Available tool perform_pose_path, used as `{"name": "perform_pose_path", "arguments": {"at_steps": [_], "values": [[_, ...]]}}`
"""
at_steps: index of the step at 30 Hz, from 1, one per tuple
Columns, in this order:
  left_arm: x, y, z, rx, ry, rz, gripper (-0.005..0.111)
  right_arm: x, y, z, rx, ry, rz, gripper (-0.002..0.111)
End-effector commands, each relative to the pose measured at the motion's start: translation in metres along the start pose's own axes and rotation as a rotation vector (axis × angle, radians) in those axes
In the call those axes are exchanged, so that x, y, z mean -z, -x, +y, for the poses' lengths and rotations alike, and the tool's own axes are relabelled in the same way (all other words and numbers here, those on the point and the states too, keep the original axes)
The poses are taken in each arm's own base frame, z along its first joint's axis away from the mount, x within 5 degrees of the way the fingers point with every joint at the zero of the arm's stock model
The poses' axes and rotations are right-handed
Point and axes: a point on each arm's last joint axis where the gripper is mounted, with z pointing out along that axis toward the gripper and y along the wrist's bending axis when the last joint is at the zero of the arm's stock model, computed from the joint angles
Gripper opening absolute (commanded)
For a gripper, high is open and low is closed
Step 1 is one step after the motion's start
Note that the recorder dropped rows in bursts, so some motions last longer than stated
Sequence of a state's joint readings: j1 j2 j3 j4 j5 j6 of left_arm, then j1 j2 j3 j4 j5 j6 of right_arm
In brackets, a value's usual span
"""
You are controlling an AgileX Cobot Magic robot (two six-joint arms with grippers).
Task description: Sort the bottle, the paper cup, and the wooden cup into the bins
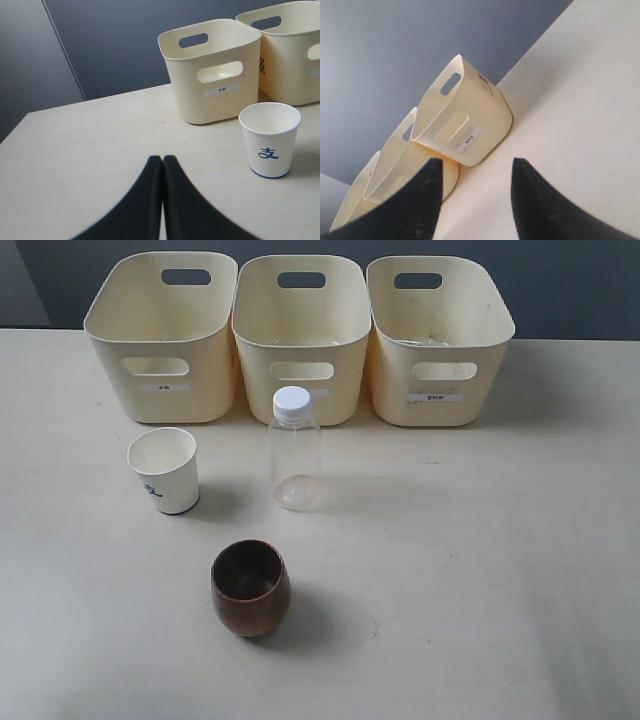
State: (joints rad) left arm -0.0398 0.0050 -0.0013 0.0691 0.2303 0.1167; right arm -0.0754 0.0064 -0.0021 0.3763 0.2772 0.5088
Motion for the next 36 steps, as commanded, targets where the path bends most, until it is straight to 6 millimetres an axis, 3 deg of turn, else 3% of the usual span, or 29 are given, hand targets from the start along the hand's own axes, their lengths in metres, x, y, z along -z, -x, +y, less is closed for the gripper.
{"name": "perform_pose_path", "arguments": {"at_steps": [1, 11, 15, 20, 24, 30, 36], "values": [[0.000, 0.000, 0.000, 0.001, -0.002, -0.008, 0.000, 0.000, -0.003, -0.002, 0.004, -0.015, 0.022, 0.043], [0.000, 0.000, 0.000, 0.001, -0.002, -0.008, 0.000, 0.001, -0.006, 0.008, -0.038, 0.093, 0.063, 0.040], [0.000, 0.000, 0.000, 0.001, -0.002, -0.008, 0.000, 0.005, -0.014, 0.025, 0.006, 0.282, 0.147, 0.021], [0.000, 0.000, 0.000, 0.001, -0.002, -0.008, 0.000, 0.026, -0.018, 0.061, 0.226, 0.709, 0.177, 0.000], [0.000, 0.000, 0.000, 0.001, -0.002, -0.008, 0.000, 0.029, -0.007, 0.074, 0.228, 0.717, 0.154, -0.001], [0.000, 0.000, 0.000, 0.001, -0.002, -0.010, 0.000, 0.017, 0.005, 0.092, 0.231, 0.697, 0.236, -0.001], [0.000, 0.000, 0.000, 0.001, -0.002, -0.010, 0.000, 0.003, 0.023, 0.129, 0.283, 0.821, 0.383, -0.001]]}}
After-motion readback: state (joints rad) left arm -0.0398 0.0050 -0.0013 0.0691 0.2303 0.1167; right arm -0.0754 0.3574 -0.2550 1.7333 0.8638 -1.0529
